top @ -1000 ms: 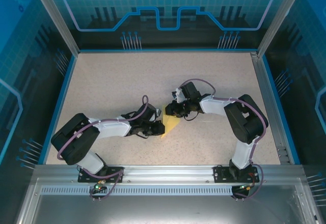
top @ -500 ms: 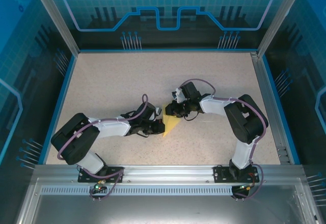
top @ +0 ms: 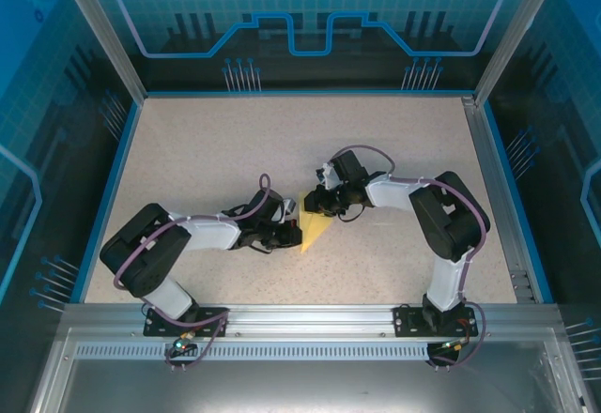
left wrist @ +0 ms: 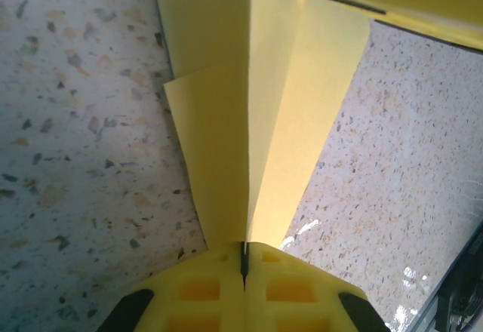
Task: Fold a paper plane with a square sheet of paper (pick it up from the middle)
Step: Fourth fold the wing at the center of the table.
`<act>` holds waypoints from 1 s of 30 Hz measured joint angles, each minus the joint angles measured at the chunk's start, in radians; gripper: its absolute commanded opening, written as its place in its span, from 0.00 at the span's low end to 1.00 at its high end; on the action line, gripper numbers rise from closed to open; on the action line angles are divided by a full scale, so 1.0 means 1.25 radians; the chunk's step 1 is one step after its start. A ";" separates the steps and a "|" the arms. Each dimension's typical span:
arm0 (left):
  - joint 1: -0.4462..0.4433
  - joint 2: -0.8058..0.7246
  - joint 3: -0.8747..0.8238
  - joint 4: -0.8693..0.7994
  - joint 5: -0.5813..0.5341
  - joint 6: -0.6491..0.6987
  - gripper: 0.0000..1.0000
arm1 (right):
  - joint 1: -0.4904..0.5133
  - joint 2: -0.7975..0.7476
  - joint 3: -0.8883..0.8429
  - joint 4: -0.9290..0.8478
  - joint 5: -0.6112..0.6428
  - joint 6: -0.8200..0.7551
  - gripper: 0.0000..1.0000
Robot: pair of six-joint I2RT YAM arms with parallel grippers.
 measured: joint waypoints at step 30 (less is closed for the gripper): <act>0.057 0.073 0.030 0.010 0.149 -0.013 0.02 | 0.043 -0.038 0.004 0.010 -0.014 -0.012 0.25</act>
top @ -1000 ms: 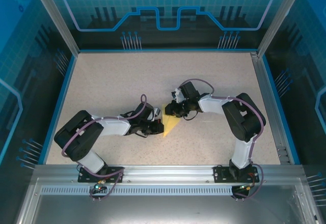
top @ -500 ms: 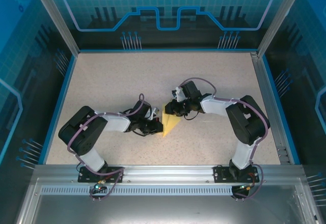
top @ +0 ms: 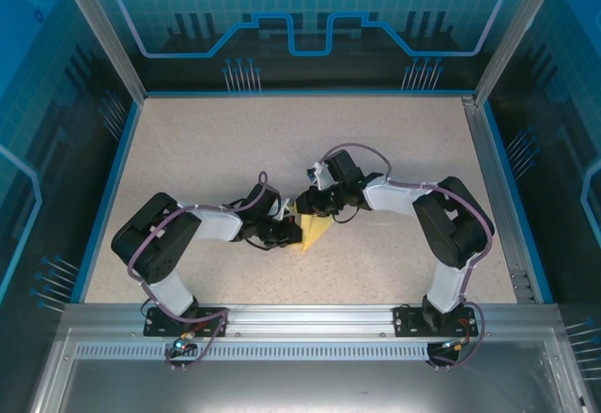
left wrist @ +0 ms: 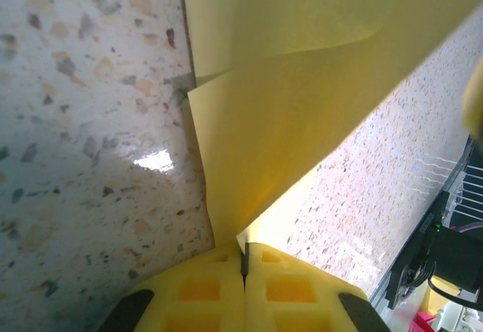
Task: Fold a paper plane with a square sheet of paper (pick it up from the middle)
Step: Fourth fold the wing at the center of the table.
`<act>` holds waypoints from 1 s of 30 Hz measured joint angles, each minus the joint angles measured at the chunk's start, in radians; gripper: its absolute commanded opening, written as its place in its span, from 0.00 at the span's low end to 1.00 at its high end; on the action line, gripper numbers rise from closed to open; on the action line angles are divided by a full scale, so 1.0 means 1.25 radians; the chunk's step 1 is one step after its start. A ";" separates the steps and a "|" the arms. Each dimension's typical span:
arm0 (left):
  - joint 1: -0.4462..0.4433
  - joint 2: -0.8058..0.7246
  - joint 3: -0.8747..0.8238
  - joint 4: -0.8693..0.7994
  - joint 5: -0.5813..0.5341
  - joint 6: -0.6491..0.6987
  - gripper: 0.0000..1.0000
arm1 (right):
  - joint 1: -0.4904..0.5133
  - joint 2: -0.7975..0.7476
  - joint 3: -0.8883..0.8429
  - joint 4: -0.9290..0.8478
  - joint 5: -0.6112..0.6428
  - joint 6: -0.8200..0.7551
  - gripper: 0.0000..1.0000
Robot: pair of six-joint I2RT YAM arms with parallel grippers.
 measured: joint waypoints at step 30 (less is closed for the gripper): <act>0.001 0.010 0.005 0.004 0.011 0.001 0.03 | -0.047 0.107 0.027 -0.005 0.009 -0.007 0.24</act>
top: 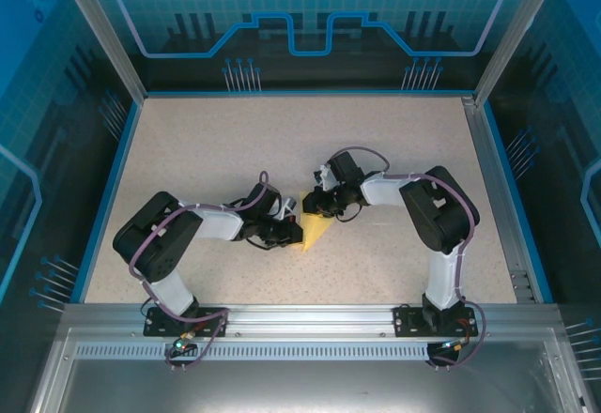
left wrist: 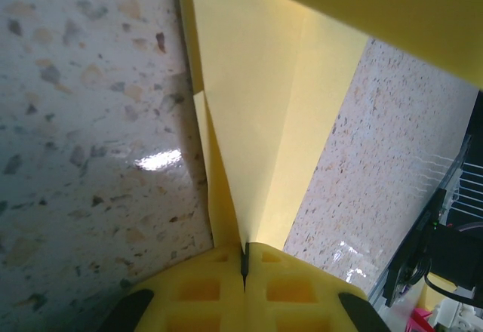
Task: Fold a paper plane with a square sheet of paper (pick it up from the middle)
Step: Fourth fold the wing at the center of the table.
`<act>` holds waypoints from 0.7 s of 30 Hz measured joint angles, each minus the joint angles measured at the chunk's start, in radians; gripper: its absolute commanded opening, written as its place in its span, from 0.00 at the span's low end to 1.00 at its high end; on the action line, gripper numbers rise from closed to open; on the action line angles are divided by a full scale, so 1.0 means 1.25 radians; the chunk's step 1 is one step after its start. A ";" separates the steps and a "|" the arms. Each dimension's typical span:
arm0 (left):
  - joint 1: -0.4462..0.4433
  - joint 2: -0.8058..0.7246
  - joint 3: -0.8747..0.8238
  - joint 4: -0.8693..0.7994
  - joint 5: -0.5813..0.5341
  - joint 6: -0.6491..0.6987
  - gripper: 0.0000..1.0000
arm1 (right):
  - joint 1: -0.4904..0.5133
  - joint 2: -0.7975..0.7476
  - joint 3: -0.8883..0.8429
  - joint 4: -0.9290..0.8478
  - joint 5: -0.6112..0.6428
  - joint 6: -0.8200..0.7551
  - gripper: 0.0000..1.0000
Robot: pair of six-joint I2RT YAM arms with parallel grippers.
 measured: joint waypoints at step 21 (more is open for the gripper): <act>0.000 -0.001 0.002 0.002 0.002 -0.007 0.17 | -0.009 0.038 0.057 -0.069 -0.023 -0.043 0.23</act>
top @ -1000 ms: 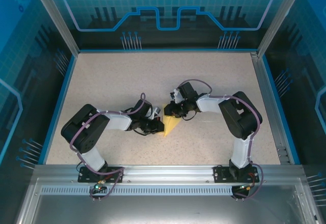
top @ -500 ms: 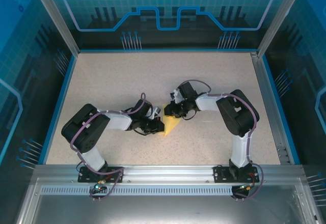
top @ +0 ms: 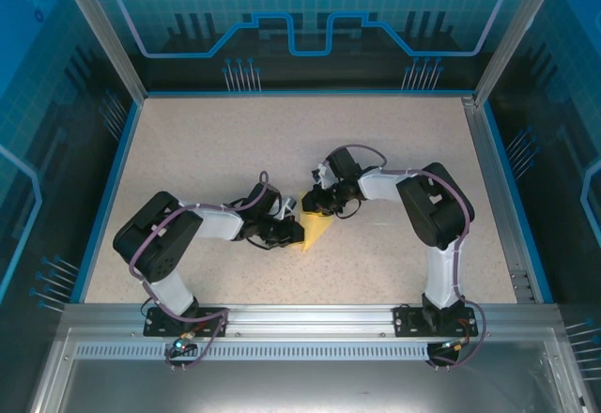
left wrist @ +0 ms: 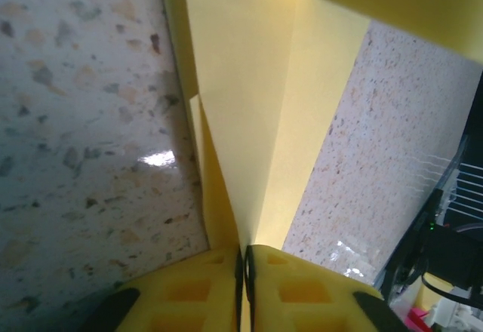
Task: Fold a paper plane with a square sheet of paper (pick it up from the middle)
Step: Fourth fold the wing at the center of the table.
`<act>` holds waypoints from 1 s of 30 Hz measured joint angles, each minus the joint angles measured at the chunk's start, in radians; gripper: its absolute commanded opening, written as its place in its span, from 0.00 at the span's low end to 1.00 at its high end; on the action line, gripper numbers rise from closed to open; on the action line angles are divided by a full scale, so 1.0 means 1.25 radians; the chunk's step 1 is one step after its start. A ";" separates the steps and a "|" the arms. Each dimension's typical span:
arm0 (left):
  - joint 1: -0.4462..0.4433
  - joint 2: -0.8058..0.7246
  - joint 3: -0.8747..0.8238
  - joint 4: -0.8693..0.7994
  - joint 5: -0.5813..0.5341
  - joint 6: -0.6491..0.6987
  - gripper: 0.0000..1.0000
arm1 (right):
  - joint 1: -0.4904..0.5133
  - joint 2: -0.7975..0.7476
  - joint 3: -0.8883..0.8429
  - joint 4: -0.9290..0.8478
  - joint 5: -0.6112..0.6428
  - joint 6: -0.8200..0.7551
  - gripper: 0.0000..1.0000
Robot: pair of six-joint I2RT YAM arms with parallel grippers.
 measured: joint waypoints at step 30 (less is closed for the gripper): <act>-0.006 -0.194 -0.043 -0.087 -0.189 -0.127 0.29 | 0.004 0.002 0.007 -0.016 0.009 -0.016 0.22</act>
